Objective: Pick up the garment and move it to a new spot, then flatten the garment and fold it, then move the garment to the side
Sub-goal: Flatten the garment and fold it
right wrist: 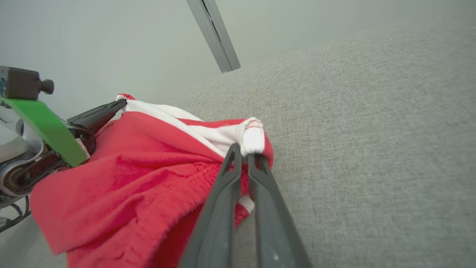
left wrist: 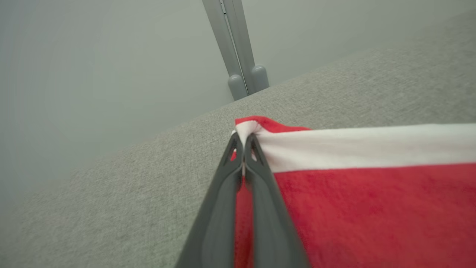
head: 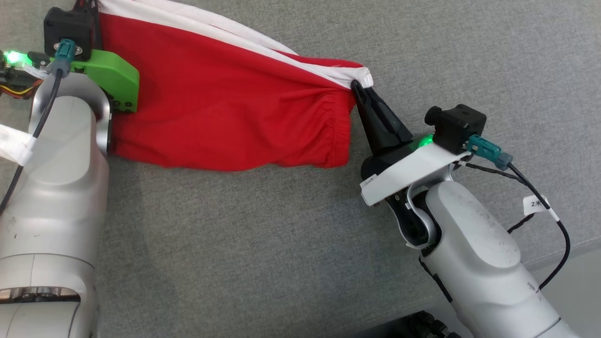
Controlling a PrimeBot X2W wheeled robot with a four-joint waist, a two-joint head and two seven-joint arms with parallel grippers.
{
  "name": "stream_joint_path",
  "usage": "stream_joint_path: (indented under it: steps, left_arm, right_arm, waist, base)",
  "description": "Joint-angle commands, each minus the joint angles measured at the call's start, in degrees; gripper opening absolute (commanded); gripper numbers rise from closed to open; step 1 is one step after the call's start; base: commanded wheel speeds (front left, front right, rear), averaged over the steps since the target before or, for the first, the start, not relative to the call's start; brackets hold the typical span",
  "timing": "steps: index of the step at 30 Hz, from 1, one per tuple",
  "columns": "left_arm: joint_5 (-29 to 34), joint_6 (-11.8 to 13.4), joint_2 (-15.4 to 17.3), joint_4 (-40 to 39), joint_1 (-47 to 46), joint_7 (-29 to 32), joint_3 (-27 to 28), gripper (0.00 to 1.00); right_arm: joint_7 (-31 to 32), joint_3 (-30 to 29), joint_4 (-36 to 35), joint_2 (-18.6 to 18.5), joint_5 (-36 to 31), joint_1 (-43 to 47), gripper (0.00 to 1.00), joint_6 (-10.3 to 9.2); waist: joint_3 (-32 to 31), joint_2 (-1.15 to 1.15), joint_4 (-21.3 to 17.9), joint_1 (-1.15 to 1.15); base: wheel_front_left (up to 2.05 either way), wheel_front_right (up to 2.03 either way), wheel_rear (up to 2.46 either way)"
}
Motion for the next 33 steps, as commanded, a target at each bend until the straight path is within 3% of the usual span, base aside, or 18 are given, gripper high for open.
stream_joint_path:
  steps: [1, 2, 3, 4, 15, 29, 30, 32, 33]
  left_arm:
    - [-0.2, 0.7, 0.6, 0.3, -0.9, 0.0, 0.0, 0.00]
    - [-0.4, 0.8, 0.5, 0.4, -0.9, 0.0, 0.0, 0.03]
    - [-0.9, 1.2, 0.4, 0.0, -0.8, 0.0, 0.2, 0.40]
    - [-1.3, 1.6, 0.1, -0.3, -0.5, 0.0, 0.4, 1.00]
    - [-5.4, 2.4, -1.9, -3.3, 4.9, 0.0, 1.8, 1.00]
    - [-10.5, 1.3, -3.8, 11.5, 9.7, 2.7, 4.1, 1.00]
    - [-10.9, 1.1, -3.9, 12.5, 9.8, 3.2, 4.2, 0.87]
    - [-11.3, 0.5, -4.2, 13.6, 10.2, 3.3, 4.0, 0.00]
    - [-11.4, 0.3, -4.3, 13.9, 10.4, 3.2, 3.9, 0.00]
  right_arm:
    - [-0.2, -0.5, -0.8, -0.1, -2.0, -1.2, 0.18, -0.08]
    - [-0.2, -0.9, -1.2, -0.1, -3.0, -1.3, 0.46, -0.08]
    - [-0.2, -1.3, -1.5, -0.1, -4.0, -1.0, 0.93, -0.08]
    - [-0.2, -1.9, -1.7, -0.1, -5.4, -0.8, 1.00, -0.08]
    - [-0.2, -9.9, -3.6, -0.1, -13.2, 5.0, 1.00, -0.08]
    - [-0.2, -15.9, -1.5, -0.1, -15.5, 10.8, 1.00, -0.07]
    - [-0.2, -15.9, -1.4, -0.1, -15.6, 11.0, 1.00, -0.07]
    - [-0.2, -15.8, -1.2, -0.1, -15.7, 11.3, 1.00, -0.08]
    - [-0.2, -15.8, -1.1, -0.1, -15.8, 11.5, 1.00, -0.08]
  waist:
    - [0.4, 0.00, -0.3, 0.00]
    - [0.5, 0.00, -0.3, 0.00]
    - [0.5, 0.00, -0.2, 0.00]
    - [0.4, 0.00, 0.0, 0.00]
    - [-3.6, 0.00, 2.8, 0.00]
    - [-9.7, 0.00, 3.6, 0.00]
    - [-10.0, 0.00, 3.6, 0.00]
    - [-10.8, 0.00, 3.5, 0.00]
    - [-11.2, 0.00, 3.5, 0.00]
  base:
    - [0.00, 0.00, 0.00]
    - [0.00, 0.00, 0.00]
    - [0.00, 0.00, 0.00]
    - [0.00, 0.00, 0.00]
    - [0.00, 0.00, 0.00]
    - [0.00, 0.00, 0.00]
    - [0.00, 0.00, 0.00]
    - [0.00, 0.00, 0.00]
    - [0.00, 0.00, 0.00]
